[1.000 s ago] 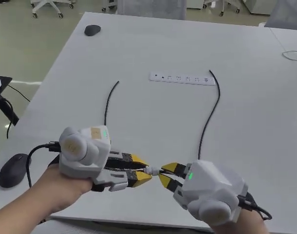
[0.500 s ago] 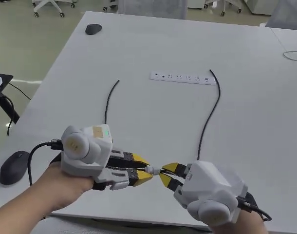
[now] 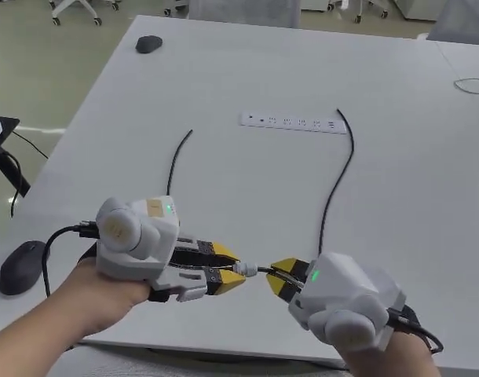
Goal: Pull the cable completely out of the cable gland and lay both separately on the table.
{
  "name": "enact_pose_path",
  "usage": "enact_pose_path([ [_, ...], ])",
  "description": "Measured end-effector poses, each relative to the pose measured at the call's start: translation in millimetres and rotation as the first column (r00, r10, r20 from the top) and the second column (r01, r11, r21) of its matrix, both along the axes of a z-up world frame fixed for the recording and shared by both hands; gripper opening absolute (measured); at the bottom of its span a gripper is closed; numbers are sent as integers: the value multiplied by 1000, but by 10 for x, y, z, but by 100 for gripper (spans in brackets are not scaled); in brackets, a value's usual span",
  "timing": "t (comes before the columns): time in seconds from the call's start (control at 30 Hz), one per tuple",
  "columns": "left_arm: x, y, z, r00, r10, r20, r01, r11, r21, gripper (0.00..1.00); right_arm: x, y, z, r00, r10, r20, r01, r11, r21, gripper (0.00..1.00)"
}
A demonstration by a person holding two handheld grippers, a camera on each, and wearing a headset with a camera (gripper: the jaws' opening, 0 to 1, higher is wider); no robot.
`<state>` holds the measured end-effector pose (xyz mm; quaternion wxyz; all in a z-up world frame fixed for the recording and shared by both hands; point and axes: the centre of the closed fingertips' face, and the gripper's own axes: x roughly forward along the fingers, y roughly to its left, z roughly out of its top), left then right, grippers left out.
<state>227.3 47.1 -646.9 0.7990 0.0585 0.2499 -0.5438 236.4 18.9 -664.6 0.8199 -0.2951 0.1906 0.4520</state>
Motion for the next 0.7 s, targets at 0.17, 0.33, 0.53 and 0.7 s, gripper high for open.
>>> enact_pose_path([
  [0.17, 18, -11, 10, 1000, 3, 1, -3, 1000, -7, 15, 56, -98, -54, 999, -46, -19, 46, 999, -4, 0],
  [0.33, 3, -26, 3, 1000, 0, -11, 0, 1000, -13, 15, 76, -171, -107, 995, -87, -57, 88, 996, 11, 0],
  [0.53, -25, -45, 14, 1000, -7, -8, 7, 1000, -14, 15, 119, -281, -191, 983, -154, -98, 157, 987, 18, 0],
  [0.7, -29, -51, 2, 1000, -9, -6, 9, 1000, -11, 15, 181, -412, -280, 961, -232, -149, 238, 971, 22, 0],
])
